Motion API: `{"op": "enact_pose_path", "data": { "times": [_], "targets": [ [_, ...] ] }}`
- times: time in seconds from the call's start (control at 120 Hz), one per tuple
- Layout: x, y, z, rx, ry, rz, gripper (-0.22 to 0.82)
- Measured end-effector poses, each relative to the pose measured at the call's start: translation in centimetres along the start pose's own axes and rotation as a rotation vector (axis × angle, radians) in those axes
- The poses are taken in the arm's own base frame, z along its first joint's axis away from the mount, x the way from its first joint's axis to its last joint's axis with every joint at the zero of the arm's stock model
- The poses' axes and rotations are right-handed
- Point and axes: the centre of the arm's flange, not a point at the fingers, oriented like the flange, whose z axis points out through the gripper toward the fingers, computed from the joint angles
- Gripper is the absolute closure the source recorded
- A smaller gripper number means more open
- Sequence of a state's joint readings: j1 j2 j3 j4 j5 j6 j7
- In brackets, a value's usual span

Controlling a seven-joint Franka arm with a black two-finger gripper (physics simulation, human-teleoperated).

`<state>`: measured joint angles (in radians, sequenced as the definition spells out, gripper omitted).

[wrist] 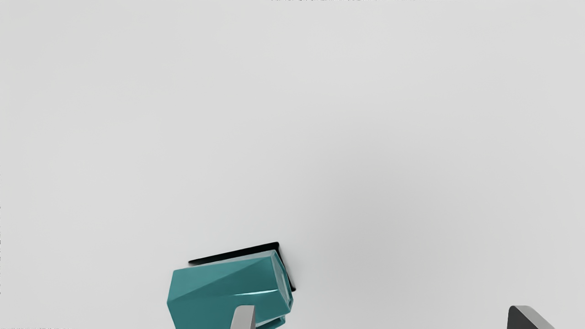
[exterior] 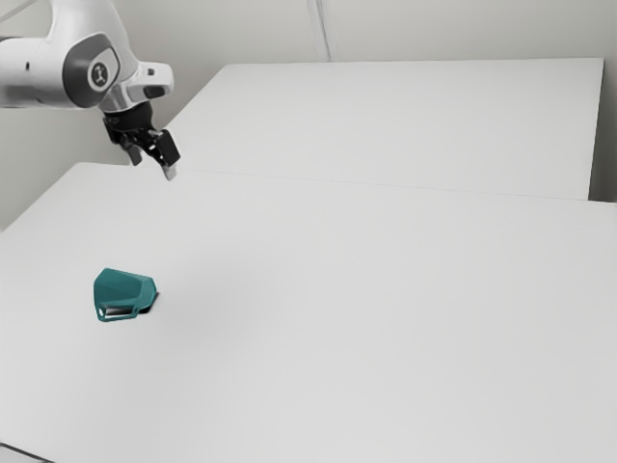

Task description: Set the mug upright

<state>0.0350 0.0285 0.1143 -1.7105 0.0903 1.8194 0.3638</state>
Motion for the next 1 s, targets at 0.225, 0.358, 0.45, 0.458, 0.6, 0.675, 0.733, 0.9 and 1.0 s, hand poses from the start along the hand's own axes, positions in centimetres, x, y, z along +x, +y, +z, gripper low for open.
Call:
{"op": "enact_pose_path", "data": {
  "times": [0.225, 0.358, 0.45, 0.458, 0.6, 0.675, 0.733, 0.9, 1.0],
  "targets": [
    [-0.3, -1.2, 0.1, 0.001, 0.023, -0.041, 0.0],
    [-0.9, -3.1, 1.1, -0.018, 0.017, -0.08, 0.0],
    [-2.1, -6.0, 2.3, -0.038, 0.006, -0.131, 0.0],
    [-2.3, -6.3, 2.4, -0.04, 0.005, -0.136, 0.0],
    [-4.9, -11.8, 4.8, -0.081, -0.009, -0.221, 0.0],
    [-5.8, -13.7, 6.5, -0.117, -0.016, -0.246, 0.0],
    [-6.6, -15.4, 7.7, -0.157, -0.012, -0.272, 0.0],
    [-8.9, -20.1, 11.8, -0.292, -0.027, -0.33, 0.0],
    [-10.2, -22.0, 14.3, -0.374, -0.046, -0.333, 0.0]
  ]
}}
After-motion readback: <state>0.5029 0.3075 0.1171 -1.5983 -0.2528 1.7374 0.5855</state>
